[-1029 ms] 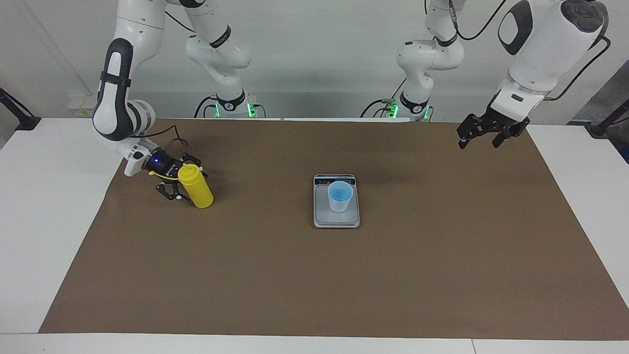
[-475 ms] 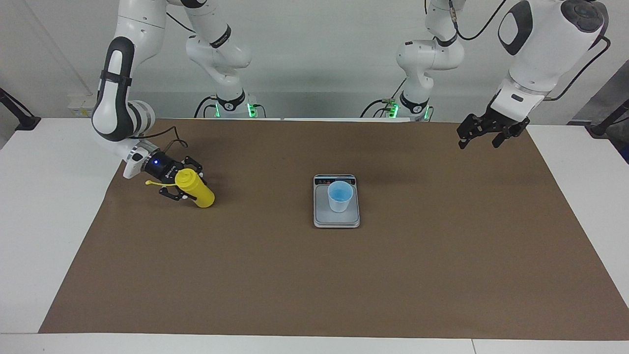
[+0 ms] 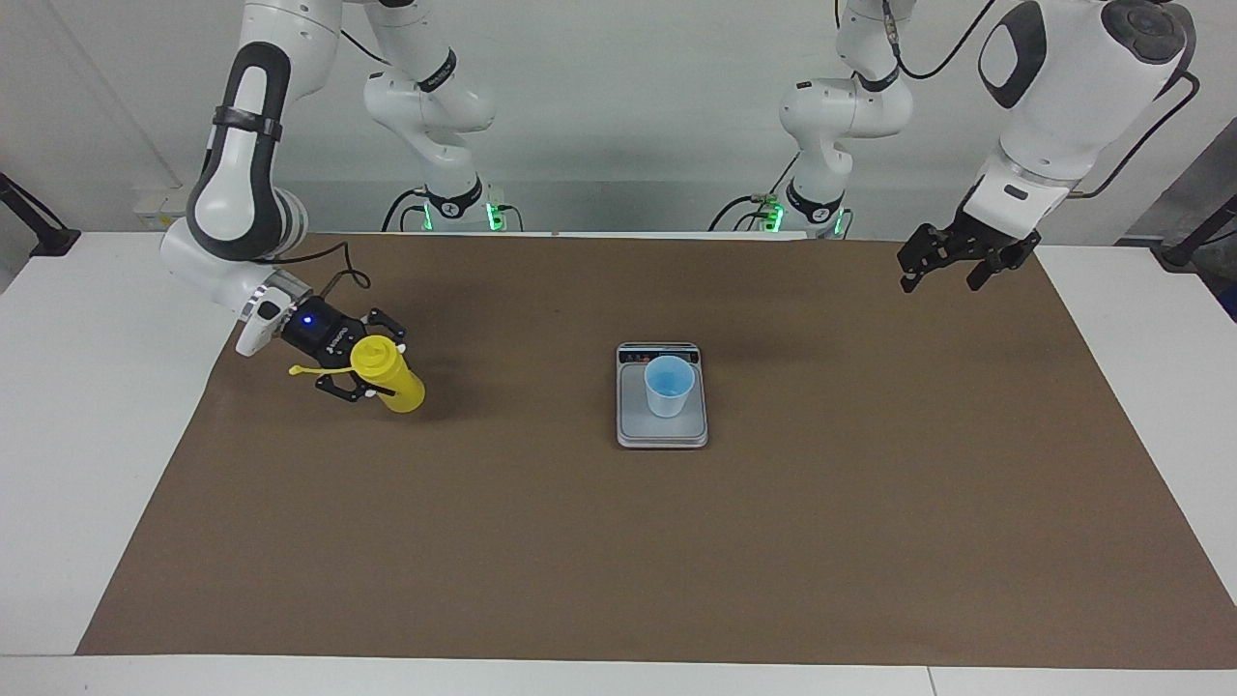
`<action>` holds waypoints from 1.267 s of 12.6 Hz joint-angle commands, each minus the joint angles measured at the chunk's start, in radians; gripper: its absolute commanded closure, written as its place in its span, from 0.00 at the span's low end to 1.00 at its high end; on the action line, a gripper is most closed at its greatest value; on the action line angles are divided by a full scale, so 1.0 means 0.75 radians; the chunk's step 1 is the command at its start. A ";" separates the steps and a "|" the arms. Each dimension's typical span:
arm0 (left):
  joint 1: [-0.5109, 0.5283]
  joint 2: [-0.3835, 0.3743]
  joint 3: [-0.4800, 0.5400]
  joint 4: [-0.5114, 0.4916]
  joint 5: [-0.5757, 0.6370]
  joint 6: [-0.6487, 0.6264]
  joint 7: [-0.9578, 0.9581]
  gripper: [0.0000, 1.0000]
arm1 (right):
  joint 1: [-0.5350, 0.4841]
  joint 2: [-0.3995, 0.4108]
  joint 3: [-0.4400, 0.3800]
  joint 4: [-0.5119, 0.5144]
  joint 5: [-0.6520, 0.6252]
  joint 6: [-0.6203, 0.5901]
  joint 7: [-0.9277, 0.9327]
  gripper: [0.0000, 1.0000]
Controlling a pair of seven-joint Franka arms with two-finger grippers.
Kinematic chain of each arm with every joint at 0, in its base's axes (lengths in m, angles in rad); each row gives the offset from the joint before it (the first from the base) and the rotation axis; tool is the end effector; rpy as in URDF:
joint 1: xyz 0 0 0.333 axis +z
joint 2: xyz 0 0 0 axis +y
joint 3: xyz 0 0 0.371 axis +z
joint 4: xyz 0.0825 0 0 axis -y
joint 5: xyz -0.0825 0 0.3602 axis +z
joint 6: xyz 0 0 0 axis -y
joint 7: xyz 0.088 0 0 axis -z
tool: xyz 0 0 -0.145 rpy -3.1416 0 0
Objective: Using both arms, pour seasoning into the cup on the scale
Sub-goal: 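Lift the yellow bottle with the right gripper toward the cup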
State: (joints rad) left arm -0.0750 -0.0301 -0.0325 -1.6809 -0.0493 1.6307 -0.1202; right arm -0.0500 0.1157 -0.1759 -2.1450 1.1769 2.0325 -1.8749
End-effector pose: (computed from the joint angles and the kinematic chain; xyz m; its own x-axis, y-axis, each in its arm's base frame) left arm 0.5182 -0.0631 0.6132 0.9995 0.0156 -0.0258 0.0167 -0.9988 0.0454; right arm 0.5488 -0.0381 0.4076 0.4246 0.4216 0.8012 0.8527 -0.4838 -0.1973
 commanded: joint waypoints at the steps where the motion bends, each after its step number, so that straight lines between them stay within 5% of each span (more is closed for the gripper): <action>1: -0.011 -0.040 0.015 -0.045 -0.018 0.012 0.001 0.00 | 0.111 -0.011 0.012 0.094 -0.125 0.090 0.123 0.62; 9: -0.015 -0.038 0.015 -0.043 -0.018 0.033 -0.001 0.00 | 0.627 0.034 0.012 0.199 -0.613 0.599 0.558 0.62; 16: -0.017 -0.036 0.015 -0.043 -0.018 0.035 -0.001 0.00 | 0.864 0.101 0.012 0.258 -1.601 0.659 1.348 0.62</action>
State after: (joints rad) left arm -0.0750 -0.0301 -0.0327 -1.6809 -0.0494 1.6342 -0.1203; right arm 0.5812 0.1584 -0.1647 -1.9854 0.0975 2.5290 -0.9537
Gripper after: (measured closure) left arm 0.000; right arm 0.533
